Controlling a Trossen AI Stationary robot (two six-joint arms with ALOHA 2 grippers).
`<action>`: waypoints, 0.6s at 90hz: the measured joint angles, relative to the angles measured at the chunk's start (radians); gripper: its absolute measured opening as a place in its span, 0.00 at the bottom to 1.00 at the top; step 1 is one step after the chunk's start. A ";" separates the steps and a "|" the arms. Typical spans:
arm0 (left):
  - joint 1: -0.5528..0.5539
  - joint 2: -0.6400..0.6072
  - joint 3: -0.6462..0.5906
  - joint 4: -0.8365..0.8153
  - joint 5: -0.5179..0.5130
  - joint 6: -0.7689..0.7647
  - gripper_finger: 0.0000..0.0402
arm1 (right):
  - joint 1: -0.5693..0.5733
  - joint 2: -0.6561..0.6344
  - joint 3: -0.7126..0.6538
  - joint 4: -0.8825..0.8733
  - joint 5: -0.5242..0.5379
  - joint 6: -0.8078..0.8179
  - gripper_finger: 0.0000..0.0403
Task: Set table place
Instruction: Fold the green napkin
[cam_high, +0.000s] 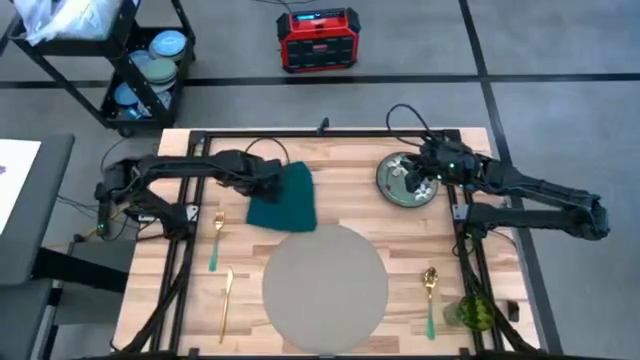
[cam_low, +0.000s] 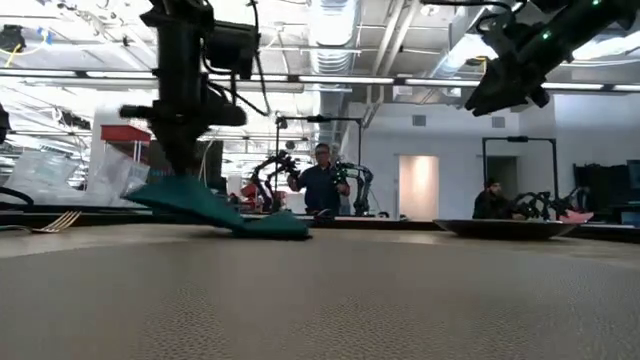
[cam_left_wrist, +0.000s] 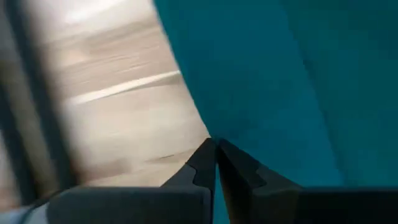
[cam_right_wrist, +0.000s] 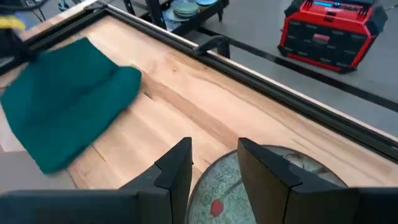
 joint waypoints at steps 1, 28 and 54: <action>0.001 -0.004 -0.001 -0.011 -0.006 -0.007 0.00 | 0.000 0.001 0.000 0.000 0.000 0.000 0.29; 0.040 -0.062 -0.026 0.086 -0.040 -0.029 0.00 | 0.000 0.040 0.000 -0.002 0.000 -0.045 0.29; 0.072 -0.058 -0.026 0.207 0.008 -0.003 0.00 | 0.000 0.058 0.000 -0.004 -0.001 -0.048 0.29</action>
